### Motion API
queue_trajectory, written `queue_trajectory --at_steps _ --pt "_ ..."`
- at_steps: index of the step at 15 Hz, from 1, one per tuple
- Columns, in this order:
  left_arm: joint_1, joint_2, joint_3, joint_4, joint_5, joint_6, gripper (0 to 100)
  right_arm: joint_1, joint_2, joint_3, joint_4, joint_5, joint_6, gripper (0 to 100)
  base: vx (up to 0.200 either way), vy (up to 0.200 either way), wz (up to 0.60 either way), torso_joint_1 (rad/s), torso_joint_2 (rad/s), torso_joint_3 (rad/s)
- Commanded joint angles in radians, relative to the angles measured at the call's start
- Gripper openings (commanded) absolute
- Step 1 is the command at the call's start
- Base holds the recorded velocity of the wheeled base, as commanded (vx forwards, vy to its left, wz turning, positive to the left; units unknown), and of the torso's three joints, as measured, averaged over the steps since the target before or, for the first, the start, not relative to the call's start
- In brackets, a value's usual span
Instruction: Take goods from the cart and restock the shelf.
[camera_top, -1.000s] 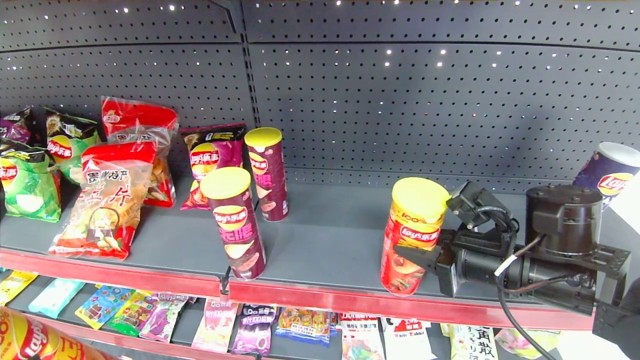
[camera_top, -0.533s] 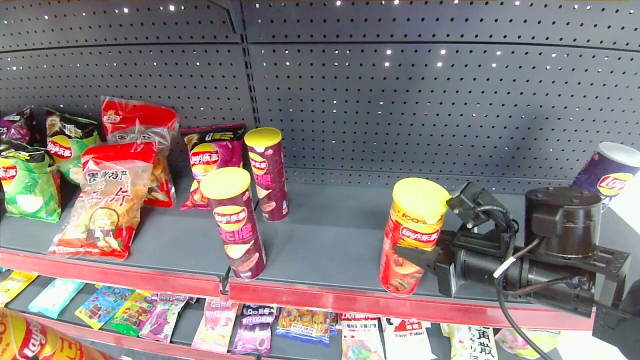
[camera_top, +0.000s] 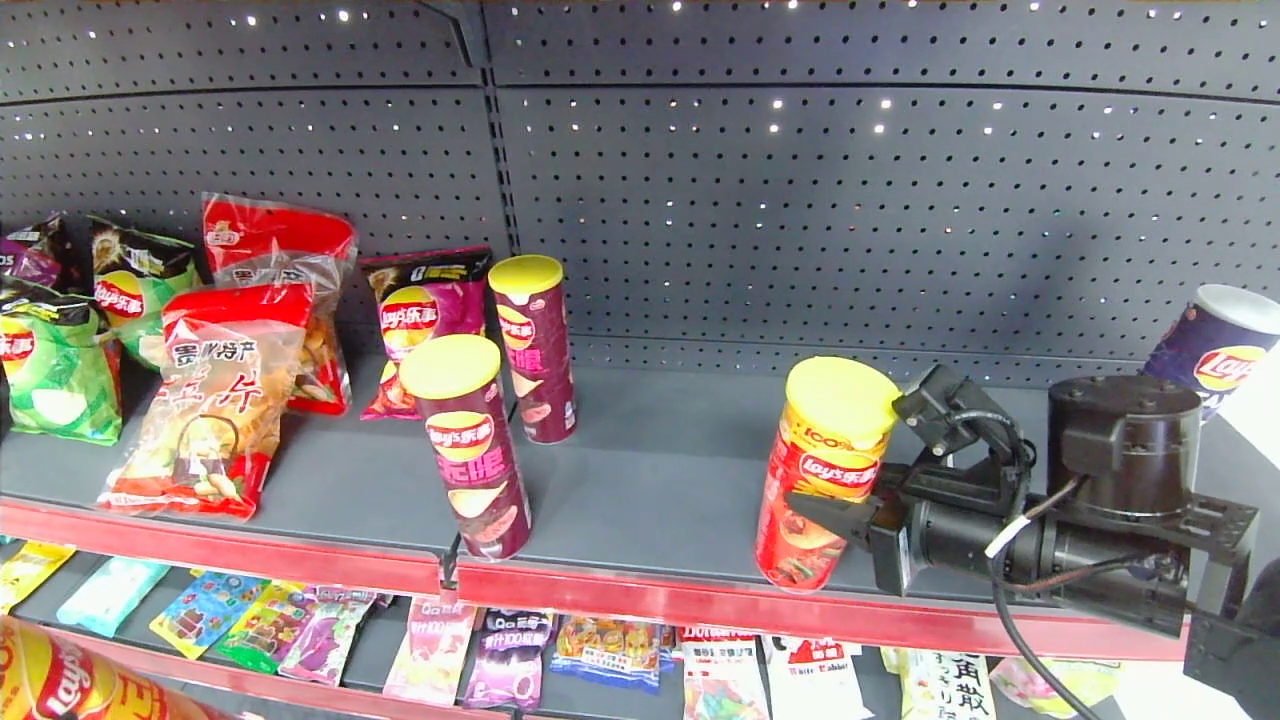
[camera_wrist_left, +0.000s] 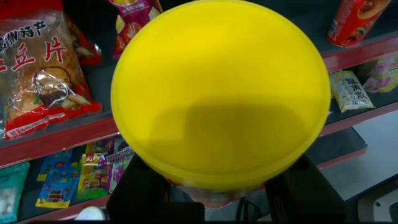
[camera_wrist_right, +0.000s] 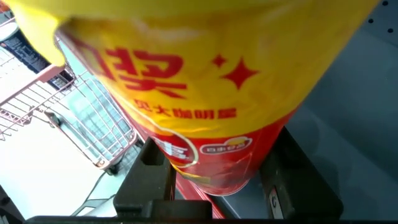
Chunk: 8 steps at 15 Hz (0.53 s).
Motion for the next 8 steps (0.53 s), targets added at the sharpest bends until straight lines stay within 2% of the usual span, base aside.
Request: queue_trajectory --at_steps 1,3,4,8 --pt "0.0 0.001 0.0 0.001 0.0 0.0 0 -0.001 0.003 -0.001 0.002 0.001 0.0 0 0.0 0.0 0.0 0.0 0.0 0.0" --pt "0.0 0.0 0.0 0.001 0.0 0.0 0 0.001 0.0 0.006 0.002 0.001 -0.001 0 0.0 0.0 0.0 0.0 0.0 0.0" --pt "0.0 0.0 0.0 0.001 0.0 0.0 0 0.001 0.003 0.007 0.002 0.001 -0.003 100 0.0 0.0 0.0 0.0 0.0 0.0" --pt "0.0 -0.002 0.002 0.001 0.0 0.0 0 0.001 -0.001 0.001 0.002 0.001 0.002 100 0.0 0.0 0.0 0.0 0.0 0.0"
